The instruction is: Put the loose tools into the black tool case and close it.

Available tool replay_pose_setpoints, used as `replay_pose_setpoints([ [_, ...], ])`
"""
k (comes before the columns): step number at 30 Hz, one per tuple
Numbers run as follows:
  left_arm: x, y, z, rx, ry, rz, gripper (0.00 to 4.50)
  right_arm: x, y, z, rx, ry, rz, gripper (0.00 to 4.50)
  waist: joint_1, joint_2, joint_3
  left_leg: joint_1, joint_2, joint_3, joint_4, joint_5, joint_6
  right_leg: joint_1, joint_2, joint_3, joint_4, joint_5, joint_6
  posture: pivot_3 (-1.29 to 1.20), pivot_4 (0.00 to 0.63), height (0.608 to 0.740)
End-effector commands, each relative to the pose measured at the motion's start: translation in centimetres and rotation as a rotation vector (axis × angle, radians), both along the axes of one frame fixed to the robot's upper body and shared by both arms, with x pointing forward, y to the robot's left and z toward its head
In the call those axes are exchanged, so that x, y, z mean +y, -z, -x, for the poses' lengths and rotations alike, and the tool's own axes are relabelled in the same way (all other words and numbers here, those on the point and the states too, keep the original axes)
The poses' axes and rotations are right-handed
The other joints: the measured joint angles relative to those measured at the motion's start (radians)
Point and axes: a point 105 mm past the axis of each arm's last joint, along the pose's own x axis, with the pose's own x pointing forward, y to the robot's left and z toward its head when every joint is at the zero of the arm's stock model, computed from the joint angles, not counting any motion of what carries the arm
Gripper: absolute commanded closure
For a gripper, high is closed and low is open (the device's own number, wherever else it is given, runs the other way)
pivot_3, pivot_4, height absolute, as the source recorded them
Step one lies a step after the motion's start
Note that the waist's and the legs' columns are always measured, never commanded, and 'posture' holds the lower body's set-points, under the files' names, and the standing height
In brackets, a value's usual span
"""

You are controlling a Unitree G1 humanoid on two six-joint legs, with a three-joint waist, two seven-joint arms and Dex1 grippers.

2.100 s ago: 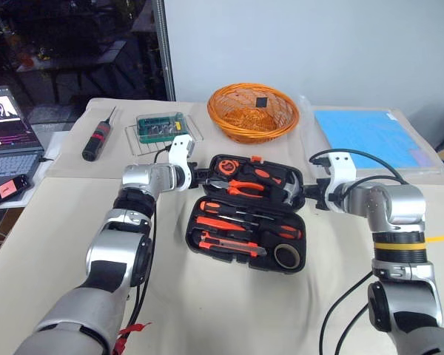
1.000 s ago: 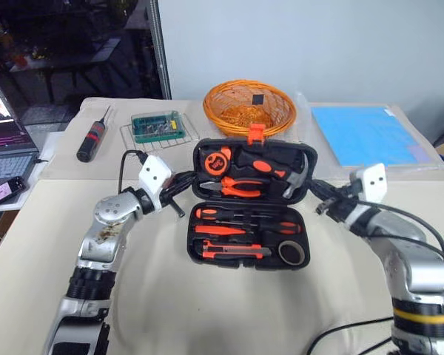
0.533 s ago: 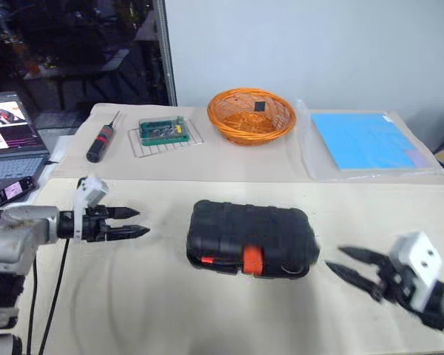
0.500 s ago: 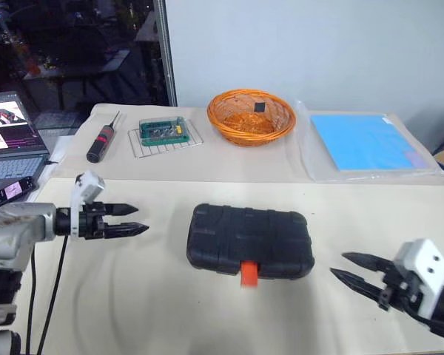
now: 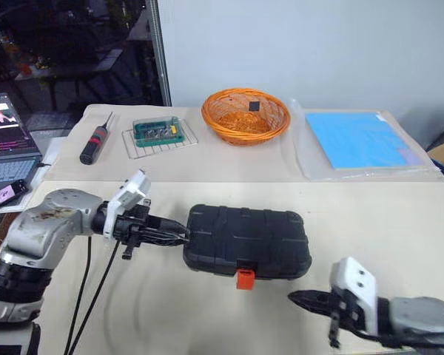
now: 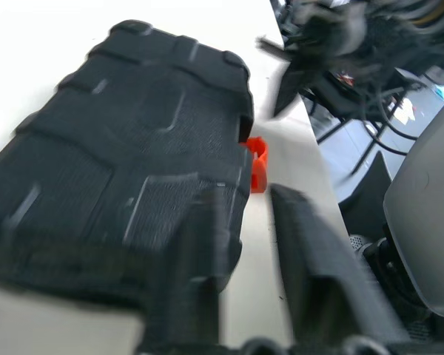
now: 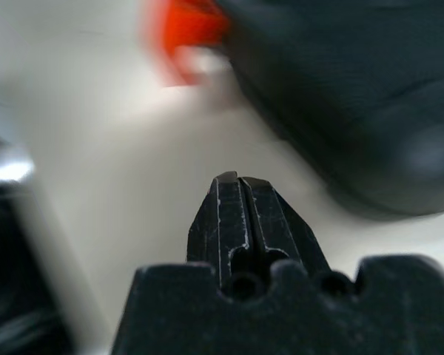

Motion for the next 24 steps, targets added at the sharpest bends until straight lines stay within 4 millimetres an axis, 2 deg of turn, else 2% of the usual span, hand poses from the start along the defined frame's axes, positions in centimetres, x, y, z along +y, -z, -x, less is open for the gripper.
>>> replay_pose_setpoints([
  [1, -1.6, -0.6, -0.1, -0.104, 0.068, -0.017, 4.47, 0.1, -2.2, -7.2, -0.196, 0.214, 0.014, 4.5, -0.008, -0.004, 0.001, 0.002, 0.001, 0.001, 0.001, 0.001, 0.001, 0.001, 0.003, 0.0, 0.0, 0.001, -0.001, 0.0, 0.15, 0.74],
  [3, -2.0, -0.6, -0.2, -0.113, 0.069, -0.014, 4.47, 0.8, -3.3, -9.0, -0.241, 0.228, 0.012, 4.5, -0.01, -0.002, 0.002, -0.002, 0.001, 0.001, 0.002, 0.003, -0.001, -0.002, 0.004, 0.001, 0.0, 0.004, -0.001, 0.0, 0.15, 0.74],
  [6, -3.0, -0.9, -0.9, -0.141, 0.059, 0.006, 4.47, 1.6, -4.8, -12.4, -0.306, 0.227, 0.044, 4.5, -0.008, -0.002, 0.002, -0.003, 0.002, 0.0, 0.001, 0.008, 0.007, -0.005, 0.006, 0.001, 0.002, 0.006, -0.007, 0.0, 0.15, 0.74],
  [8, -3.8, -1.0, -1.4, -0.17, 0.039, 0.023, 4.47, 1.9, -4.7, -13.5, -0.3, 0.201, 0.054, 4.5, -0.009, -0.002, 0.002, -0.005, 0.001, 0.001, 0.001, 0.008, 0.006, -0.006, 0.007, 0.001, 0.003, 0.006, -0.006, 0.0, 0.15, 0.74],
  [10, -4.4, -1.1, -2.0, -0.196, 0.006, 0.032, 4.47, 1.8, -4.3, -13.4, -0.264, 0.173, 0.055, 4.5, -0.005, -0.002, 0.002, -0.008, 0.0, 0.001, 0.001, 0.009, 0.006, -0.009, 0.007, 0.001, 0.003, 0.009, 0.0, 0.0, 0.15, 0.74],
  [14, -5.6, -1.2, -3.4, -0.251, -0.076, 0.046, 4.5, 1.2, -5.5, -11.0, -0.187, 0.157, -0.08, 3.51, 0.0, -0.002, 0.002, -0.01, 0.0, 0.001, 0.001, 0.01, 0.003, -0.008, 0.007, 0.0, 0.001, 0.008, 0.002, 0.0, 0.15, 0.74],
  [15, -5.8, -0.9, -3.4, -0.252, -0.082, 0.041, 4.24, 0.9, -5.6, -10.0, -0.167, 0.152, -0.1, 3.04, 0.001, -0.001, 0.002, -0.013, 0.0, 0.001, 0.001, 0.01, 0.004, -0.009, 0.007, 0.0, 0.002, 0.009, 0.004, 0.0, 0.15, 0.74],
  [17, -6.1, 0.2, -3.1, -0.231, -0.078, 0.014, 3.77, 0.3, -5.9, -8.6, -0.165, 0.162, -0.119, 2.39, 0.001, -0.001, 0.002, -0.015, -0.001, 0.0, 0.001, 0.009, 0.005, -0.01, 0.007, -0.001, 0.001, 0.01, 0.006, 0.0, 0.15, 0.74],
  [18, -6.2, 1.0, -3.5, -0.228, -0.103, -0.009, 3.26, 0.3, -6.0, -8.0, -0.163, 0.16, -0.132, 1.9, 0.0, -0.001, 0.002, -0.016, -0.002, 0.001, 0.001, 0.009, 0.006, -0.01, 0.006, 0.0, 0.0, 0.011, 0.007, 0.0, 0.15, 0.74],
  [20, -6.2, 2.3, -3.9, -0.208, -0.134, -0.05, 2.74, 0.5, -6.0, -7.2, -0.14, 0.158, -0.163, 1.37, 0.0, -0.001, 0.002, -0.016, -0.003, 0.001, 0.001, 0.008, 0.007, -0.01, 0.005, 0.0, -0.001, 0.011, 0.009, 0.0, 0.15, 0.74],
  [22, -5.8, 4.0, -3.8, -0.185, -0.122, -0.115, 2.01, 1.1, -5.6, -6.6, -0.113, 0.143, -0.184, 0.67, -0.003, -0.002, 0.002, -0.015, -0.003, 0.001, 0.002, 0.007, 0.009, -0.008, 0.005, 0.0, -0.001, 0.011, 0.01, 0.0, 0.15, 0.74],
  [24, -5.4, 5.5, -3.5, -0.164, -0.096, -0.167, 1.41, 1.8, -5.0, -6.5, -0.101, 0.139, -0.19, 0.64, -0.002, -0.002, 0.002, -0.014, -0.003, 0.001, 0.002, 0.005, 0.012, -0.009, 0.005, 0.001, -0.001, 0.012, 0.01, 0.0, 0.15, 0.74],
])
